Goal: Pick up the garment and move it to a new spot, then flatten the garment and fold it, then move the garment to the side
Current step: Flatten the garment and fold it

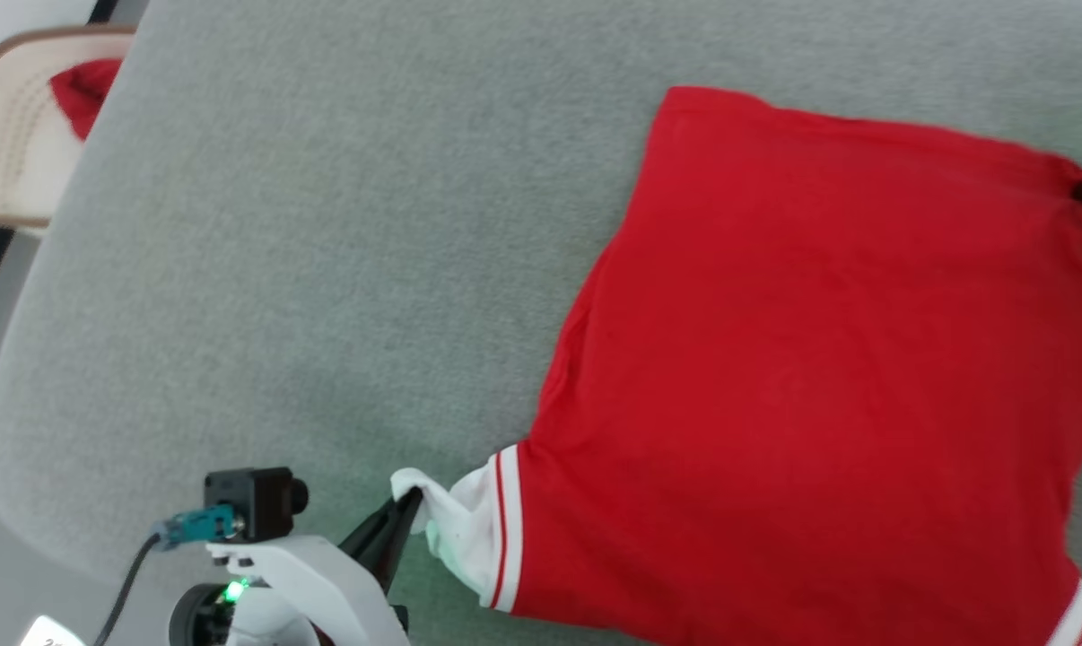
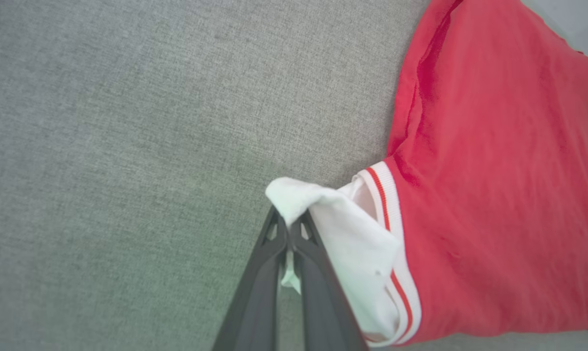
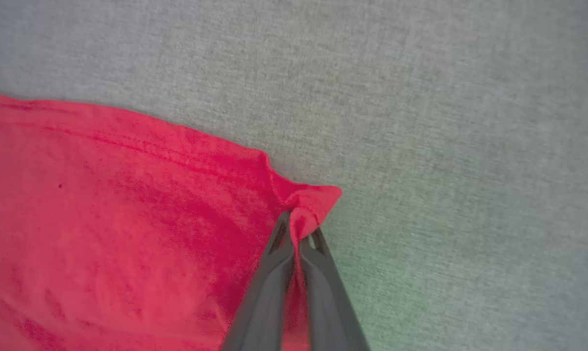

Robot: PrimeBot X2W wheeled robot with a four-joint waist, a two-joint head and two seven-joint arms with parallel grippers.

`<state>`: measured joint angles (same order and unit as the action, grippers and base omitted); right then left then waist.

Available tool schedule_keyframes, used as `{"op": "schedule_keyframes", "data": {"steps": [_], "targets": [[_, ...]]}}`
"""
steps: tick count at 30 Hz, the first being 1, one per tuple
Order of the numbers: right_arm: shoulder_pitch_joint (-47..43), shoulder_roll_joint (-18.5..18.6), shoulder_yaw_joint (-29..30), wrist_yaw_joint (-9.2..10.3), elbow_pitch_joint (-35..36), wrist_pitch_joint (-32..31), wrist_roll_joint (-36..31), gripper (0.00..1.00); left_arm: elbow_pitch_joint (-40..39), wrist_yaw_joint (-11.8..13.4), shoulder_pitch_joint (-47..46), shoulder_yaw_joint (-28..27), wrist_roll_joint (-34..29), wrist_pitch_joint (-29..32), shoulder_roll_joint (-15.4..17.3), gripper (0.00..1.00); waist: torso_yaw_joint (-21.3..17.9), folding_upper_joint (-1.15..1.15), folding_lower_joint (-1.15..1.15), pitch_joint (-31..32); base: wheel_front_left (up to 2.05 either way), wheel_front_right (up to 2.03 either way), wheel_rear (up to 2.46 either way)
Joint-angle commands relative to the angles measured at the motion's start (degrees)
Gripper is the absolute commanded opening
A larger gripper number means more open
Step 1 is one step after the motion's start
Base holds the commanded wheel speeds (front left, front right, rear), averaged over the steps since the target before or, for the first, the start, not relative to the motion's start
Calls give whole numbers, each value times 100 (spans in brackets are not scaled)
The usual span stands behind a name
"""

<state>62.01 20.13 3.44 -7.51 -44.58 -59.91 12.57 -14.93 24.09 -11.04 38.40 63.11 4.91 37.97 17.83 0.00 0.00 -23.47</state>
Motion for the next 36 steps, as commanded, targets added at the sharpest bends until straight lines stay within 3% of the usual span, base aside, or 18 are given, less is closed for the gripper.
{"op": "schedule_keyframes", "data": {"steps": [1, 9, 17, 28, 36], "targets": [[-120, 51, -60, 3, 74, -12, 116, 0, -15, 29, 62, -38, 4, -33, 26, 0, -235, 0, 0, 217, 0, 0, 0], [-1173, 513, -538, 3, 1285, -88, 1293, 0, -110, 106, 259, -179, 16, -137, 252, 0, -726, 0, 0, 597, 0, 0, 0], [-2847, 733, -254, 3, 2814, -155, 2112, 0, -204, 343, 423, -294, 28, -123, 420, 0, -1111, 0, 0, 884, 0, 0, 0], [-5103, 204, 711, 3, 4574, -300, 2074, 0, -351, 485, 499, -388, 66, -73, 567, 0, -1394, 0, 0, 1089, 0, 0, 0], [-6046, -402, 1167, 3, 5152, -327, 1891, 0, -397, 487, 496, -399, 58, -78, 594, 0, -1444, 0, 0, 1089, 0, 0, 0]]}}
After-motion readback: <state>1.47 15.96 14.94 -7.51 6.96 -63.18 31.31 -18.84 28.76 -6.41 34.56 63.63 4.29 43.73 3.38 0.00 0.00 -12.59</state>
